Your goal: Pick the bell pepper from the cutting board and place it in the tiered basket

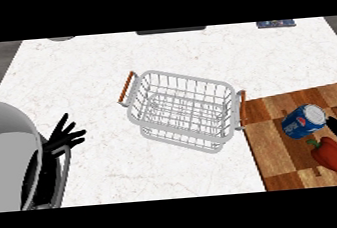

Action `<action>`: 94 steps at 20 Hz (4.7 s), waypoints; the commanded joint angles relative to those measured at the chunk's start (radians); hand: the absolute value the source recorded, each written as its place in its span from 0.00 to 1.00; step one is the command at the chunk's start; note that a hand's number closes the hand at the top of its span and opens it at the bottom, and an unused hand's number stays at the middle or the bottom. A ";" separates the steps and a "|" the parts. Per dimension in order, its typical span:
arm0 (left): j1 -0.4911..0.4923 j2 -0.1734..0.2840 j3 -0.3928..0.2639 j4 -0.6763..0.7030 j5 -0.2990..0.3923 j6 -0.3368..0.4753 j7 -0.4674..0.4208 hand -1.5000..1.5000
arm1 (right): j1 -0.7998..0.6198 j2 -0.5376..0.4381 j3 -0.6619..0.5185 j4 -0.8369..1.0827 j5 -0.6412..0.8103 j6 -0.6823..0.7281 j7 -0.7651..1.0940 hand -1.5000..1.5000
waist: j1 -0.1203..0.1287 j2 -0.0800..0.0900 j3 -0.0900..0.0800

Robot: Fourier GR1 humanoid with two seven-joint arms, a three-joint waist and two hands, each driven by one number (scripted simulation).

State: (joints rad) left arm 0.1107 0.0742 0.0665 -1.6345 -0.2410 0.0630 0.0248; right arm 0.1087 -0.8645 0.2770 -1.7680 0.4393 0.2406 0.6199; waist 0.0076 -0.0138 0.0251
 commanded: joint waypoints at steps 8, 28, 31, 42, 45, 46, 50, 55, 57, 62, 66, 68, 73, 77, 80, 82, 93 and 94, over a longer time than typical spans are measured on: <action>0.016 -0.071 -0.046 0.117 0.048 0.018 0.062 0.50 | -0.040 0.074 0.029 0.170 0.042 -0.014 -0.074 0.00 | -0.006 0.021 -0.024; 0.041 -0.068 -0.004 0.094 0.050 -0.014 0.075 0.50 | -0.046 0.212 0.187 0.070 0.292 -0.167 -0.113 1.00 | -0.028 0.011 -0.028; 0.063 -0.066 0.008 0.058 0.049 -0.013 0.089 0.50 | 0.018 0.311 0.264 -0.053 0.338 -0.203 -0.006 1.00 | -0.037 0.007 -0.028; 0.063 -0.071 0.007 0.080 0.052 0.027 0.059 0.50 | 0.093 0.429 0.208 -0.601 0.317 -0.308 0.197 1.00 | -0.071 0.006 -0.031; 0.082 -0.071 0.005 0.067 0.043 0.006 0.066 0.50 | 0.073 0.365 0.164 -0.777 0.366 -0.264 0.234 1.00 | -0.066 0.004 -0.032; 0.080 -0.057 0.038 0.058 0.072 -0.034 0.071 0.50 | 0.074 0.361 0.175 -0.811 0.376 -0.264 0.239 1.00 | -0.071 0.000 -0.032; 0.075 -0.071 0.024 0.068 0.048 0.004 0.067 0.50 | -0.018 0.312 0.142 -0.841 0.366 -0.209 0.274 1.00 | -0.076 0.000 -0.033; 0.094 -0.071 -0.005 0.077 0.054 0.003 0.046 0.50 | -0.160 0.331 0.098 -0.812 0.318 -0.162 0.371 1.00 | -0.053 0.004 -0.034; 0.102 -0.071 -0.009 0.059 0.053 0.003 0.034 0.50 | -0.230 0.349 0.096 -0.797 0.316 -0.127 0.435 1.00 | -0.039 0.004 -0.033; 0.037 -0.071 -0.028 0.090 0.050 0.021 0.076 0.50 | -0.438 0.430 0.098 -0.689 0.291 -0.064 0.552 1.00 | -0.026 0.011 -0.035; 0.057 -0.071 -0.045 0.067 0.051 0.009 0.073 0.50 | -0.568 0.469 0.048 -0.601 0.257 -0.003 0.605 1.00 | -0.011 0.010 -0.032; 0.055 -0.071 -0.036 0.094 0.030 0.011 0.065 0.50 | -0.621 0.501 0.041 -0.553 0.263 -0.004 0.610 1.00 | -0.009 0.013 -0.031; 0.069 -0.071 -0.061 0.091 0.039 0.004 0.037 0.50 | -0.749 0.535 0.020 -0.403 0.216 0.030 0.577 1.00 | 0.007 0.015 -0.031; 0.045 -0.071 -0.015 0.099 0.046 -0.022 0.040 0.50 | -0.780 0.571 0.083 -0.332 0.250 0.035 0.571 1.00 | 0.003 0.015 -0.030; 0.046 -0.071 -0.040 0.101 0.041 -0.001 0.045 0.50 | -0.795 0.583 0.065 -0.267 0.236 0.034 0.532 1.00 | -0.001 0.016 -0.029; 0.036 -0.071 -0.037 0.097 0.049 -0.010 0.056 0.50 | -0.827 0.611 0.061 -0.181 0.260 0.010 0.515 1.00 | 0.006 0.019 -0.029; 0.010 -0.071 -0.010 0.128 0.042 0.004 0.047 0.50 | -0.774 0.826 0.006 -0.010 0.288 -0.174 0.459 1.00 | -0.006 0.024 -0.026; 0.030 -0.071 -0.019 0.107 0.055 -0.001 0.047 0.50 | -0.753 0.858 0.010 0.020 0.295 -0.234 0.446 0.00 | 0.007 0.026 -0.026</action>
State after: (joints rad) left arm 0.1057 0.0590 0.0563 -1.6489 -0.2395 0.0447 0.0586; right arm -0.6785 -0.1015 0.3176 -1.7901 0.7564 0.1222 1.0265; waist 0.0156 -0.0052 0.0279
